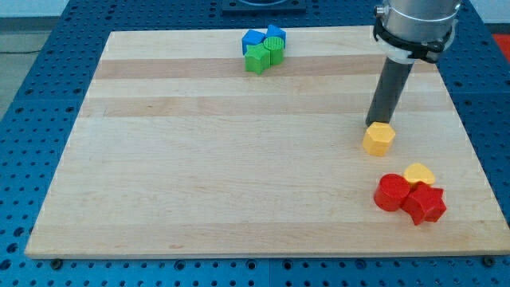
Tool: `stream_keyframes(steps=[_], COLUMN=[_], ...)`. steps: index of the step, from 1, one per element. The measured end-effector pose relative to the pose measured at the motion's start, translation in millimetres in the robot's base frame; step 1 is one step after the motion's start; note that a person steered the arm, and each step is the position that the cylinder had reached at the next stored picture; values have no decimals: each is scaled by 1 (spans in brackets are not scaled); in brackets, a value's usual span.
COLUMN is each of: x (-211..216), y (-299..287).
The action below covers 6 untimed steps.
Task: Move the yellow blocks towards the red blocks to form a group
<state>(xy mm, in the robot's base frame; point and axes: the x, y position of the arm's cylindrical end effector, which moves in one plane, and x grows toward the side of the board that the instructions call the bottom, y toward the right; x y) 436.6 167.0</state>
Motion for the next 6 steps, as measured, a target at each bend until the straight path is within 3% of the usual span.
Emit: stream_keyframes(steps=[2,4,6], x=[30,25,49], y=[-1,-35,-32])
